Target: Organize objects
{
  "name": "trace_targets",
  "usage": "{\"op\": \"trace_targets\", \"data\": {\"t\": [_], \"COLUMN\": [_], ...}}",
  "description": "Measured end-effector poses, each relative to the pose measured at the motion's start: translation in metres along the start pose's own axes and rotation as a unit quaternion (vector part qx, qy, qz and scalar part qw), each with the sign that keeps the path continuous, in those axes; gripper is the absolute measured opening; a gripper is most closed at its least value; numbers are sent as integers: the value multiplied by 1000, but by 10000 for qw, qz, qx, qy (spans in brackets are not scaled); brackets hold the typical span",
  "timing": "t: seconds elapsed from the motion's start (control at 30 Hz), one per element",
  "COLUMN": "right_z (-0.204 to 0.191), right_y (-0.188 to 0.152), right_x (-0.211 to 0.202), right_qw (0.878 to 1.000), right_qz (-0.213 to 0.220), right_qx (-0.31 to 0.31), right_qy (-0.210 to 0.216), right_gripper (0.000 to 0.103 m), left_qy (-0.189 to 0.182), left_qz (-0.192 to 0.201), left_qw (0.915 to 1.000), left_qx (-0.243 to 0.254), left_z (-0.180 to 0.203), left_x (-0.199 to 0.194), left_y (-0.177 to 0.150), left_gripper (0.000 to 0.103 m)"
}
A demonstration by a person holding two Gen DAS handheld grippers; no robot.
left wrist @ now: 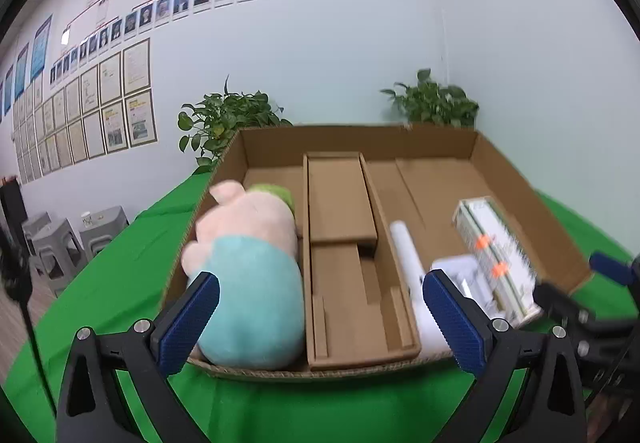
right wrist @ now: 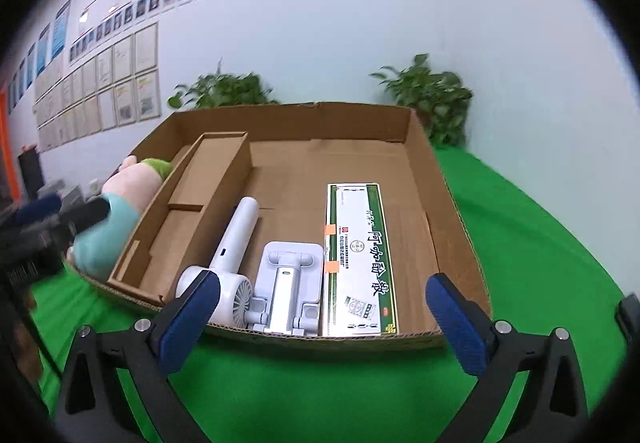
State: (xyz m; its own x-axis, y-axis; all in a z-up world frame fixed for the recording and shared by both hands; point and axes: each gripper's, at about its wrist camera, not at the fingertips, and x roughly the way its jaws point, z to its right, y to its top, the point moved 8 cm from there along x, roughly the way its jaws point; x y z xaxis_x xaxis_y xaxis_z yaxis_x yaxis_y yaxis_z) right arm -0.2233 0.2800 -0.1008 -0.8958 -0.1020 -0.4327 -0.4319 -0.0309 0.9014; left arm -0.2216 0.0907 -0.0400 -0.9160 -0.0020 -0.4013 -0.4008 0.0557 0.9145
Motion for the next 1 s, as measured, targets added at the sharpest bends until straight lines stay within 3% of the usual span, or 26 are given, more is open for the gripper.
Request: {"op": "trace_targets", "data": {"t": [0.07, 0.17, 0.3, 0.57, 1.0], "right_z": [-7, -20, -24, -25, -25], "right_y": [10, -5, -19, -32, -36], "right_x": [13, 12, 16, 9, 6], "right_qw": [9999, 9991, 9985, 9982, 9981], "right_qz": [-36, -362, -545, -527, -548], "right_qx": [110, 220, -52, -245, -232], "right_qy": [-90, -31, -51, -146, -131], "right_gripper": [102, 102, 102, 102, 102], "left_qy": [100, 253, 453, 701, 674], "left_qz": [-175, -460, -448, -672, -664], "left_qw": [9997, 9984, 9980, 9950, 9953], "left_qx": [-119, -192, 46, 229, 227], "left_z": [-1, -13, -10, -7, -7], "left_x": [10, 23, 46, 54, 49], "left_y": [-15, -41, -60, -68, -64], "left_gripper": [102, 102, 103, 103, 103]}}
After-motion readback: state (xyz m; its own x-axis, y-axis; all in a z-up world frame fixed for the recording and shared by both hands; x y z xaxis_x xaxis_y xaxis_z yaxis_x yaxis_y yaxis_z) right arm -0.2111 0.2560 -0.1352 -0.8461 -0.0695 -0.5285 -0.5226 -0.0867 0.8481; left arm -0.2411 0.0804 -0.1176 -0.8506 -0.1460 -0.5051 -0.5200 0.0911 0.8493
